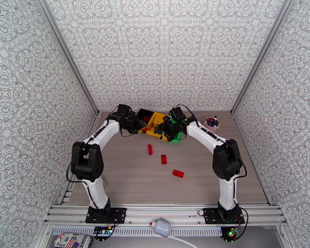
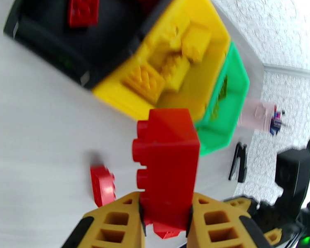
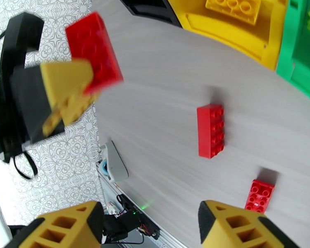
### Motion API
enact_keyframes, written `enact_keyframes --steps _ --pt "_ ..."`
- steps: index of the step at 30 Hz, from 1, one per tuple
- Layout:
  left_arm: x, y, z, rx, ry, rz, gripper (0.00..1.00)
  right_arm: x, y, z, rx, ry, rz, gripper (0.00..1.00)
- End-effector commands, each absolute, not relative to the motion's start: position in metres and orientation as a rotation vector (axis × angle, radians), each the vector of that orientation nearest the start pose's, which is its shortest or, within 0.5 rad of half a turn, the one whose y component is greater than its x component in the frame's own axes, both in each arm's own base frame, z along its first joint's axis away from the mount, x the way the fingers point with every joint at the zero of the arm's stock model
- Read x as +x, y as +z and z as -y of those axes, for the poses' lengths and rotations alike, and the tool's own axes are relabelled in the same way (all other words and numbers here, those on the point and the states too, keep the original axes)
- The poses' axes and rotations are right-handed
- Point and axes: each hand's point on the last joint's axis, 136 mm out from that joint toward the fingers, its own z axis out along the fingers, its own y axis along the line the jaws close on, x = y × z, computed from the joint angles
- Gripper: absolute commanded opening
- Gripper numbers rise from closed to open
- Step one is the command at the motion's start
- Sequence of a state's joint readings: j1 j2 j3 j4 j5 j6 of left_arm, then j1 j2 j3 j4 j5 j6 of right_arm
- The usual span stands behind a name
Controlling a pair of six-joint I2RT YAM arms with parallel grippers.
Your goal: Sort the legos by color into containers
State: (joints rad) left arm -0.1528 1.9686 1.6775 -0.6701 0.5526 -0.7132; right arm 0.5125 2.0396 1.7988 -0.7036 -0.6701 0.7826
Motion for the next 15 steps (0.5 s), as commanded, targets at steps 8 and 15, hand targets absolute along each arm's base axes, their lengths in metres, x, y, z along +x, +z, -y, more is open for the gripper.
enact_keyframes --steps 8,15 --pt "0.562 0.151 0.135 -0.476 -0.961 -2.594 0.33 0.410 0.180 -0.321 0.052 1.201 -2.822 0.65" --pt "0.580 0.137 0.136 -0.478 -0.949 -2.621 0.69 0.409 0.179 -0.305 0.067 1.151 -2.839 0.65"
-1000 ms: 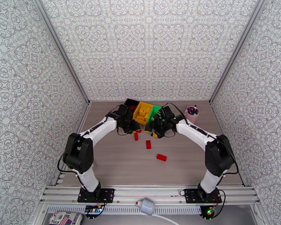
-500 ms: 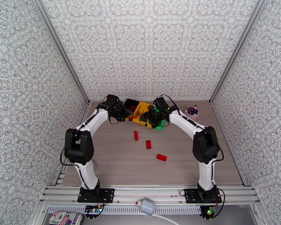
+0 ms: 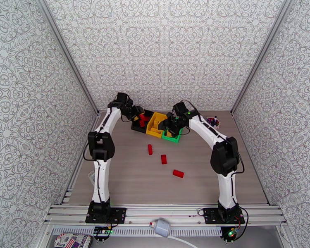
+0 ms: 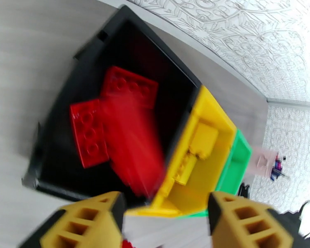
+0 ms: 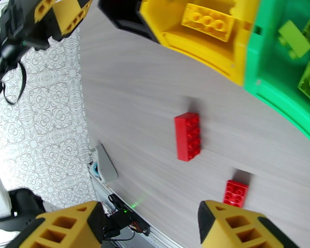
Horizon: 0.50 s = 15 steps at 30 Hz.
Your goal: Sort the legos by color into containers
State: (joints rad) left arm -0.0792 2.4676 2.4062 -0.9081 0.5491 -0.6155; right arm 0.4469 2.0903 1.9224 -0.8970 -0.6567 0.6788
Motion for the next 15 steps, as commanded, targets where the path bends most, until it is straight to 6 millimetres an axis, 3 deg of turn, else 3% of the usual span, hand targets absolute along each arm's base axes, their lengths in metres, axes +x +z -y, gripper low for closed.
enact_keyframes --steps 1,8,10,11,15 --pt "0.579 0.140 0.136 -0.474 -0.944 -2.617 0.69 0.408 0.179 -0.303 0.066 1.142 -2.841 0.65" --pt "0.549 0.159 0.134 -0.419 -0.814 -2.625 0.71 0.396 0.171 -0.290 0.083 1.069 -2.870 0.65" --pt "0.536 0.158 0.134 -0.404 -0.761 -2.648 0.72 0.391 0.167 -0.285 0.092 1.034 -2.886 0.65" --pt "0.527 0.170 0.134 -0.385 -0.737 -2.636 0.73 0.388 0.164 -0.282 0.098 1.013 -2.897 0.65" --pt "0.490 0.164 0.135 -0.359 -0.633 -2.694 0.75 0.372 0.150 -0.269 0.121 0.929 -2.945 0.65"
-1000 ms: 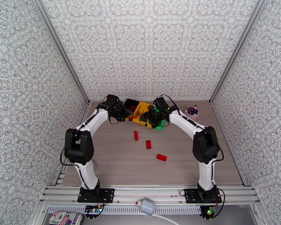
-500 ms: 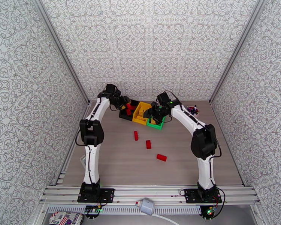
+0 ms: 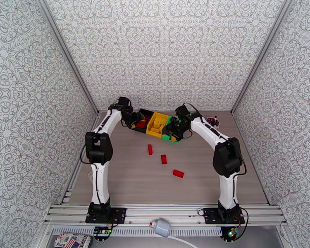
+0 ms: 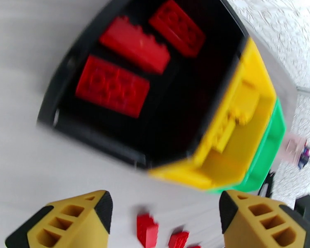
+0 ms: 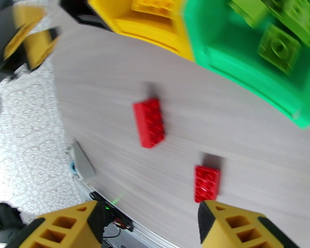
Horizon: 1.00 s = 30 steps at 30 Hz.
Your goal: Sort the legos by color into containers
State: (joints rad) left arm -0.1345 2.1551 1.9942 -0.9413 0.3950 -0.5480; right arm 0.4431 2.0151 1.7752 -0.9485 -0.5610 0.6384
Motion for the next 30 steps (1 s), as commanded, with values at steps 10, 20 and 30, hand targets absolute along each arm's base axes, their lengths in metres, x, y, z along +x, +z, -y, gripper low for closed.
enact_keyframes --steps 10,20,30 --pt "0.408 0.143 0.152 -0.259 -0.423 -2.812 0.75 0.322 0.128 -0.249 0.164 0.794 -2.992 0.65" --pt "0.348 0.113 0.187 -0.230 -0.369 -2.881 0.74 0.260 0.109 -0.231 0.226 0.741 -3.001 0.65" --pt "0.309 0.091 0.202 -0.214 -0.304 -2.908 0.77 0.218 0.092 -0.230 0.231 0.714 -3.017 0.65"
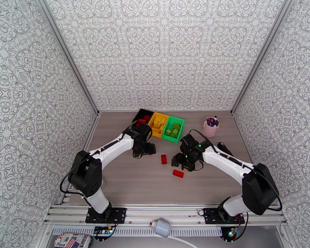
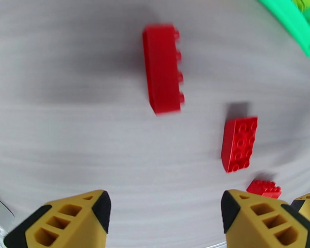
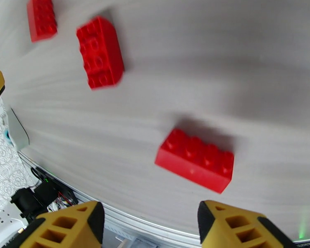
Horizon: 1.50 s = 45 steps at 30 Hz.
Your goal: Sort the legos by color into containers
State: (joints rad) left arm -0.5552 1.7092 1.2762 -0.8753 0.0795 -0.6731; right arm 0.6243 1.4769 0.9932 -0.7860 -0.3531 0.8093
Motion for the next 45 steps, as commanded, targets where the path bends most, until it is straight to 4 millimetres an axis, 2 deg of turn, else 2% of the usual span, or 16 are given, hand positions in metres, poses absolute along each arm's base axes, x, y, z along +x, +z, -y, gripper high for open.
enact_keyframes --steps 1,9,19,31,35,40,45 --pt "0.309 0.090 0.202 -0.219 -0.302 -2.906 0.77 0.215 0.091 -0.231 0.229 0.710 -3.018 0.65" --pt "0.328 0.084 0.209 -0.202 -0.285 -2.916 0.79 0.213 0.094 -0.232 0.207 0.695 -3.022 0.65" --pt "0.359 0.067 0.211 -0.225 -0.238 -2.965 0.79 0.228 0.105 -0.243 0.154 0.679 -3.028 0.65" --pt "0.384 0.036 0.215 -0.206 -0.217 -3.032 0.61 0.251 0.109 -0.253 0.127 0.701 -3.041 0.64" --pt "0.386 0.026 0.210 -0.233 -0.216 -3.051 0.50 0.262 0.109 -0.253 0.128 0.713 -3.045 0.64" --pt "0.391 0.035 0.207 -0.229 -0.229 -3.026 0.33 0.278 0.108 -0.256 0.130 0.728 -3.053 0.63" --pt "0.398 0.066 0.204 -0.221 -0.265 -2.958 0.29 0.299 0.116 -0.269 0.085 0.777 -3.036 0.63"
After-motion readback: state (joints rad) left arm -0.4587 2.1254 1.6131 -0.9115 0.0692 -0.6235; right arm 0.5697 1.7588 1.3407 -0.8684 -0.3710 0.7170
